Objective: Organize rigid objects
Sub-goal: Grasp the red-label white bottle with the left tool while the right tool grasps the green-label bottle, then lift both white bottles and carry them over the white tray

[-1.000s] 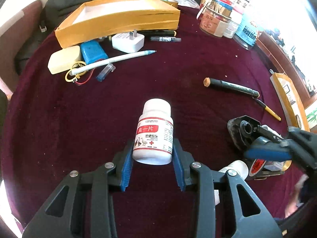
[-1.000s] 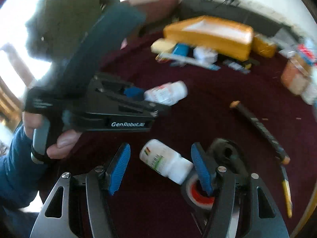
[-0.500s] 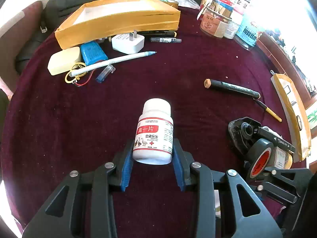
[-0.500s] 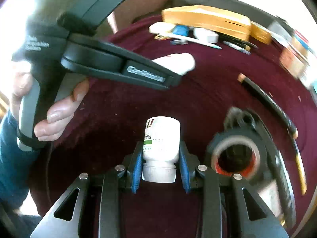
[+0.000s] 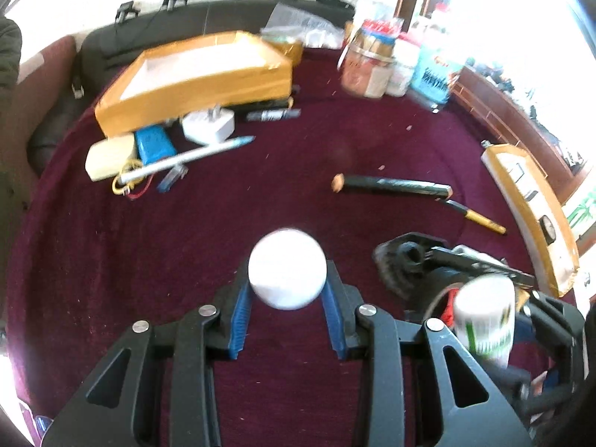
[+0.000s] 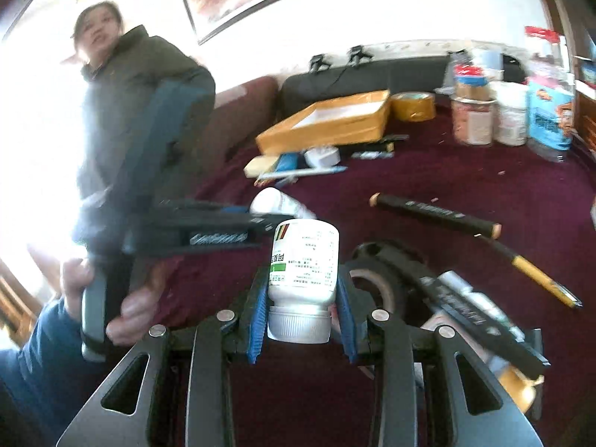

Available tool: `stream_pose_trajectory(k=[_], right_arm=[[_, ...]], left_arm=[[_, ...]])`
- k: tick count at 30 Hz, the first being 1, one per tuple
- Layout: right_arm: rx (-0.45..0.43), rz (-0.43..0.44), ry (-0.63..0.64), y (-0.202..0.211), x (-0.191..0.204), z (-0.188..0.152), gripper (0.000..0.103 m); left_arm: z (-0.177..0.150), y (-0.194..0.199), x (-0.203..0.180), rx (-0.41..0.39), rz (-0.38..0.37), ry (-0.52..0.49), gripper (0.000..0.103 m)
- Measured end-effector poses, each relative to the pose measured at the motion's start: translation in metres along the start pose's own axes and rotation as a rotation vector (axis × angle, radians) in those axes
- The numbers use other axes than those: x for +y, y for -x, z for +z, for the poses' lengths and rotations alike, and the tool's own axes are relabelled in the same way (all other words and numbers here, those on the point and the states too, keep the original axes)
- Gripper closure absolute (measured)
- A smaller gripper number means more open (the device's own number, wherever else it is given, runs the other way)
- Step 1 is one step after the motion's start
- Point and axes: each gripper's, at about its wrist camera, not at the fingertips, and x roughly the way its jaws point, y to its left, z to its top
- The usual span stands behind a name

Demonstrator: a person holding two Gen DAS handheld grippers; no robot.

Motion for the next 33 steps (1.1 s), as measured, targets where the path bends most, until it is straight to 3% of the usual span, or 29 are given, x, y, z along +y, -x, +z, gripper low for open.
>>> stream_pose_trajectory(k=[8,25,33], right_arm=[[-0.059,-0.088,-0.051,0.008,-0.023,0.015,0.073],[-0.085,-0.091,-0.085,0.017,-0.041,0.016,0.073],[-0.089,-0.099,-0.092,0.021,-0.043,0.017,0.073]], left_arm=[[-0.001,0.003,-0.019,-0.023,-0.006,-0.038,0.070],[0.001,0.029,-0.040,-0.071,0.001,-0.033,0.070],[-0.013,0.041,-0.067,-0.092,-0.044,0.017,0.071]])
